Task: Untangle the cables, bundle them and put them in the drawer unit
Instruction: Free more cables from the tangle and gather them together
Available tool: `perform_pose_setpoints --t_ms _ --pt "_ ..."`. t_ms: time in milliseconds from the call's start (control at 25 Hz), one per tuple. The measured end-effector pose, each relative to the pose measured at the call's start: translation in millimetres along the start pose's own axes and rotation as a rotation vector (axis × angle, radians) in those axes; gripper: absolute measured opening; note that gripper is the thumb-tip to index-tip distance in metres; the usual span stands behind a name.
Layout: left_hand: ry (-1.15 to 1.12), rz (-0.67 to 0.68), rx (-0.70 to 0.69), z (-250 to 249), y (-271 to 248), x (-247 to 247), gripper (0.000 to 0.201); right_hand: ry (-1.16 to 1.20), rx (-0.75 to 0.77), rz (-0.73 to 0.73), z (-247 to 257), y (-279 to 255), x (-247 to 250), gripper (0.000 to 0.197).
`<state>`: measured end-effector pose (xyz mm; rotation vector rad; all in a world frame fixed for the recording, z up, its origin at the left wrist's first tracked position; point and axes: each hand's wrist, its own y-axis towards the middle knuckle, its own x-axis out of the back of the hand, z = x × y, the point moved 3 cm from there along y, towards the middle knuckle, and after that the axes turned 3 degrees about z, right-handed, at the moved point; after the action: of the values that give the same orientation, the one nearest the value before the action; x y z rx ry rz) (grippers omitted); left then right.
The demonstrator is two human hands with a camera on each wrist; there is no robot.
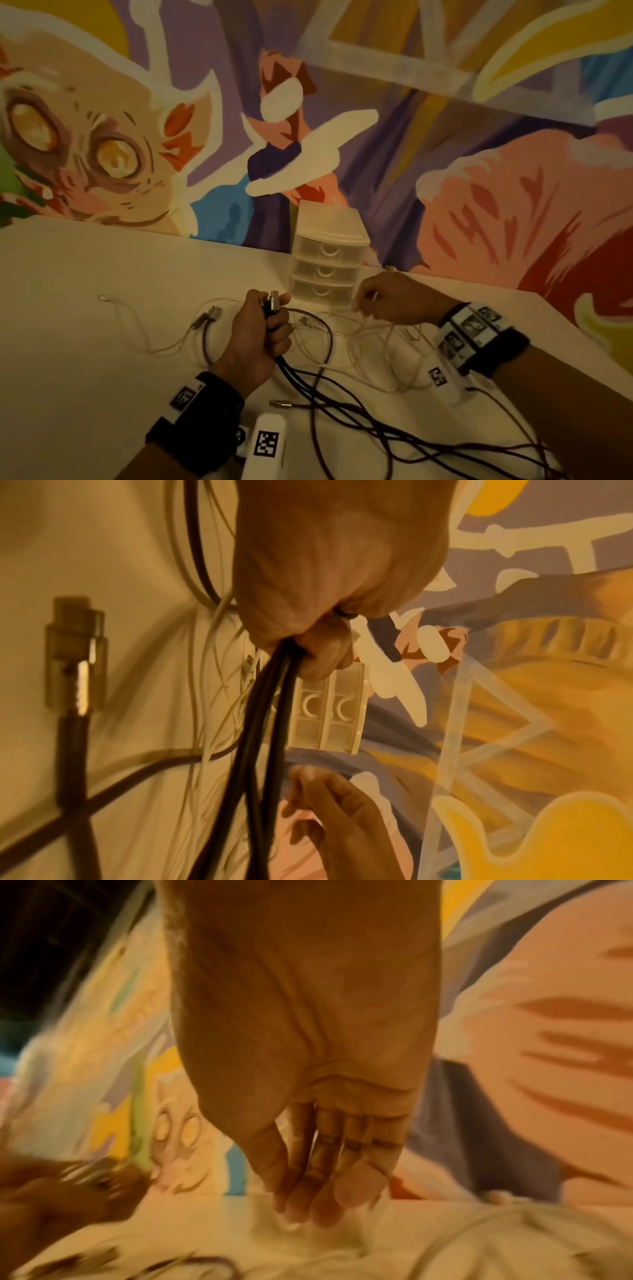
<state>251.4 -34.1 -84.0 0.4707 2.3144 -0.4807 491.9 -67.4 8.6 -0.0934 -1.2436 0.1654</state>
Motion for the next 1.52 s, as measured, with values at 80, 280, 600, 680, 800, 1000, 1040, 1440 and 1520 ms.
perform_pose_setpoints --t_ms 80,280,600,680,800,1000,1040,1440,1520 --pt "0.026 -0.024 -0.011 -4 0 4 0.030 -0.145 0.070 0.067 28 14 -28 0.013" --pt "0.078 -0.056 -0.029 -5 -2 6 0.032 -0.259 -0.006 0.187 36 28 -50 0.016" --pt "0.188 -0.025 0.050 6 -1 4 0.038 -0.271 0.030 -0.333 36 3 3 0.018" --pt "0.189 -0.055 0.055 6 -1 6 0.039 -0.154 0.020 -0.288 29 4 7 0.021" --pt "0.188 -0.080 0.049 7 1 7 0.038 0.076 0.068 -0.324 18 3 28 0.012" --pt "0.218 -0.080 0.031 9 1 10 0.036 0.264 0.082 -0.288 2 -7 48 0.014" --pt "0.219 -0.080 0.030 9 1 10 0.036 0.306 0.084 -0.282 2 -9 51 0.016" --pt "0.244 -0.086 0.028 9 -2 7 0.036 -0.176 0.019 -0.133 26 -13 57 0.014" --pt "0.255 -0.088 0.010 9 -3 7 0.036 -0.407 -0.090 -0.203 23 -7 54 0.015"
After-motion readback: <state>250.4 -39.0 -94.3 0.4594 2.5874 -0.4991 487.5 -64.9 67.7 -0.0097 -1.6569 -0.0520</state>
